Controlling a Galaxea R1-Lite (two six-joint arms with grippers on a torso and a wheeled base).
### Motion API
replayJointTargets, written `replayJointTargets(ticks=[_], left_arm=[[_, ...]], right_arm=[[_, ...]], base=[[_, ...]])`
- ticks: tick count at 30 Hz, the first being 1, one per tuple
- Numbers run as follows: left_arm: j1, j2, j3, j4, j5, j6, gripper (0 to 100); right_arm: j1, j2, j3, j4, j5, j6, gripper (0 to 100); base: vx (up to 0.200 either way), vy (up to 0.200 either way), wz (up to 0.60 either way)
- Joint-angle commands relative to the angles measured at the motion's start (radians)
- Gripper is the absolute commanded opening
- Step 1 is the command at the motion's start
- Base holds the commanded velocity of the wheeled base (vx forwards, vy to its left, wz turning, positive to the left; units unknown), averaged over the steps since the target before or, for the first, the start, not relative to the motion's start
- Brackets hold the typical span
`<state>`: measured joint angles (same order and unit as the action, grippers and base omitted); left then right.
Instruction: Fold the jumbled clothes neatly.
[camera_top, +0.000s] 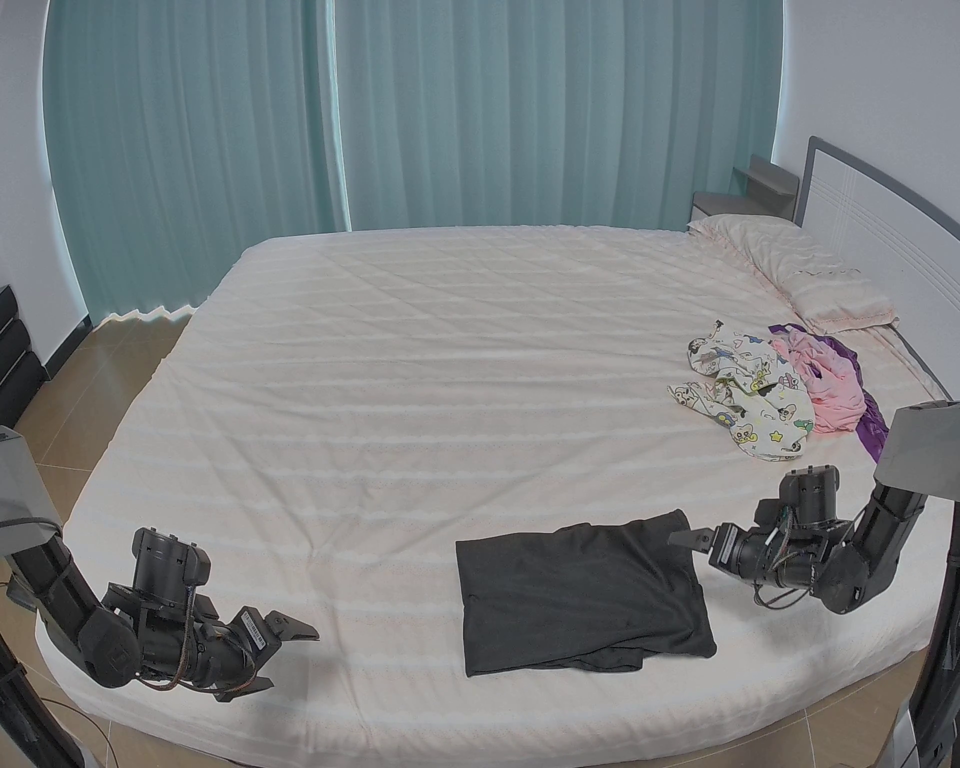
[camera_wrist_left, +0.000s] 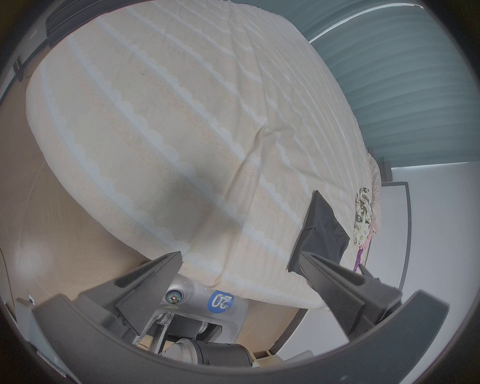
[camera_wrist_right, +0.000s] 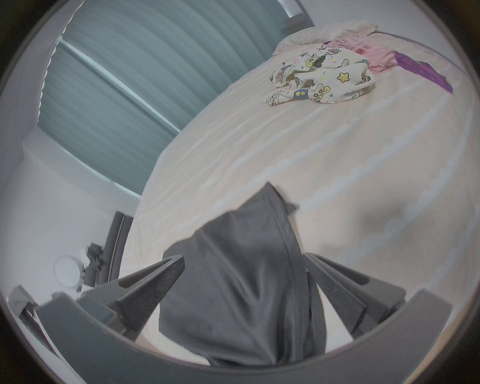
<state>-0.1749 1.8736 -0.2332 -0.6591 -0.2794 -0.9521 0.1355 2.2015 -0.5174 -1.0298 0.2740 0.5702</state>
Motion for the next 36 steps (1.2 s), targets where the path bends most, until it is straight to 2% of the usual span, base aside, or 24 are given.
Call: replayJointTargets(ticks=[1, 9, 19, 20, 25, 36], left_arm=[[0.0, 0.001, 0.0, 0.0, 0.0, 0.0, 100], [0.0, 0.001, 0.0, 0.0, 0.0, 0.0, 100], [0.0, 0.001, 0.0, 0.0, 0.0, 0.0, 100], [0.0, 0.001, 0.0, 0.0, 0.0, 0.0, 100], [0.0, 0.001, 0.0, 0.0, 0.0, 0.0, 100], [0.0, 0.002, 0.0, 0.0, 0.0, 0.0, 100]], right_arm=[[-0.03, 0.156, -0.176, 0.019, -0.006, 0.082, 100], [-0.05, 0.225, -0.288, 0.028, -0.004, 0.096, 100], [-0.025, 0.259, -0.374, 0.031, -0.004, 0.12, 100], [-0.025, 0.265, -0.378, 0.033, -0.004, 0.12, 0], [-0.019, 0.293, -0.404, 0.047, -0.007, 0.123, 0], [-0.083, 0.27, -0.38, 0.036, -0.007, 0.129, 0]], base=[[0.0, 0.0, 0.0], [0.0, 0.0, 0.0], [0.0, 0.0, 0.0], [0.0, 0.0, 0.0], [0.0, 0.0, 0.0], [0.0, 0.0, 0.0]])
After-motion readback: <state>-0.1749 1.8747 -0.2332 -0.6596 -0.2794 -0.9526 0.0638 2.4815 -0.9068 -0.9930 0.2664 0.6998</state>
